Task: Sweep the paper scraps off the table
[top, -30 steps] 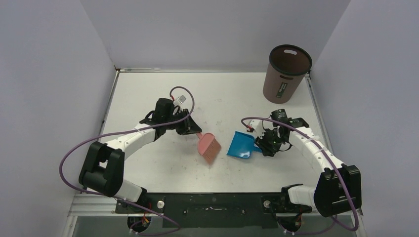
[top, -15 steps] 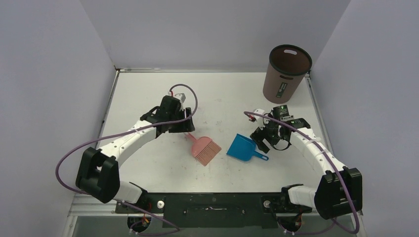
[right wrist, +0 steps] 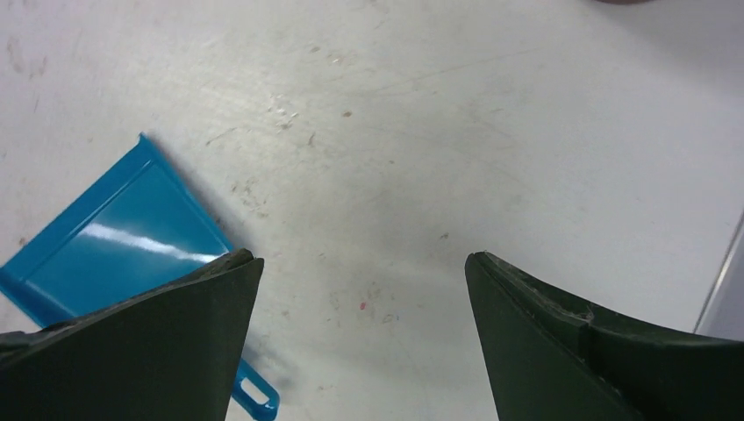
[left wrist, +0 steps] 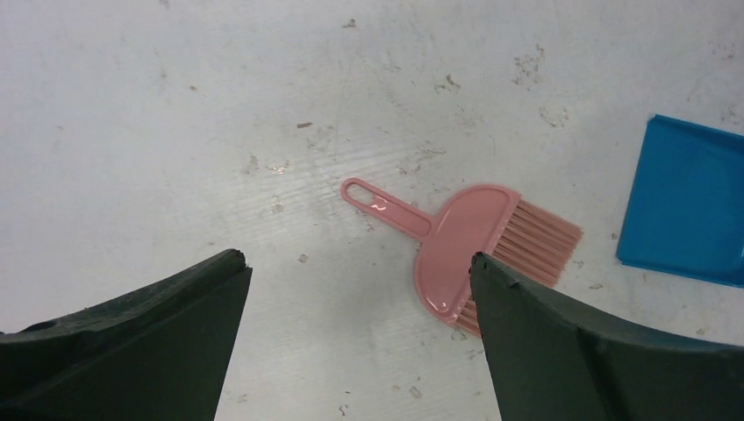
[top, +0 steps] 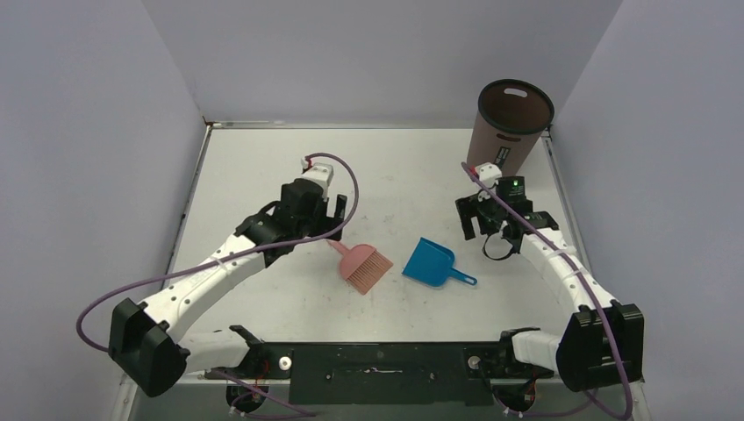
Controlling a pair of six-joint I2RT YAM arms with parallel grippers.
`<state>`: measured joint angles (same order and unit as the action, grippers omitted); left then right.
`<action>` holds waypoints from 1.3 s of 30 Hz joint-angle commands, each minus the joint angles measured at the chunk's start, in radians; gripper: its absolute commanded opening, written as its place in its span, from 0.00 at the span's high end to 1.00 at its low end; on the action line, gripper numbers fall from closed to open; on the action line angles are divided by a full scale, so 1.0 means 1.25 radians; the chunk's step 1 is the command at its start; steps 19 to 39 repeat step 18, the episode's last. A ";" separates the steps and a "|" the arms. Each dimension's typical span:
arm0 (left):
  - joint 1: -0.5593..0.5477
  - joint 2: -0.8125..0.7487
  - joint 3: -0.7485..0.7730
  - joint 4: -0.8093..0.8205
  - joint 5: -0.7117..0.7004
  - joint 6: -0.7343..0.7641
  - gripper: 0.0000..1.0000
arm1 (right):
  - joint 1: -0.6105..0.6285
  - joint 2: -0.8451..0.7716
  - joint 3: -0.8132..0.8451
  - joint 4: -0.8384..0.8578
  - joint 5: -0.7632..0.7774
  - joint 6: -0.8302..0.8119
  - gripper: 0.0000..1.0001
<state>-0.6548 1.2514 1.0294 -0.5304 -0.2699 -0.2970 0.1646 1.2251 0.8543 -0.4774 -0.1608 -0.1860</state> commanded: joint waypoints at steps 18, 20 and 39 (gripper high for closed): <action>0.064 -0.113 -0.100 0.145 -0.047 -0.016 0.04 | -0.186 -0.226 -0.085 0.244 -0.087 0.148 0.10; 0.064 -0.113 -0.100 0.145 -0.047 -0.016 0.04 | -0.186 -0.226 -0.085 0.244 -0.087 0.148 0.10; 0.064 -0.113 -0.100 0.145 -0.047 -0.016 0.04 | -0.186 -0.226 -0.085 0.244 -0.087 0.148 0.10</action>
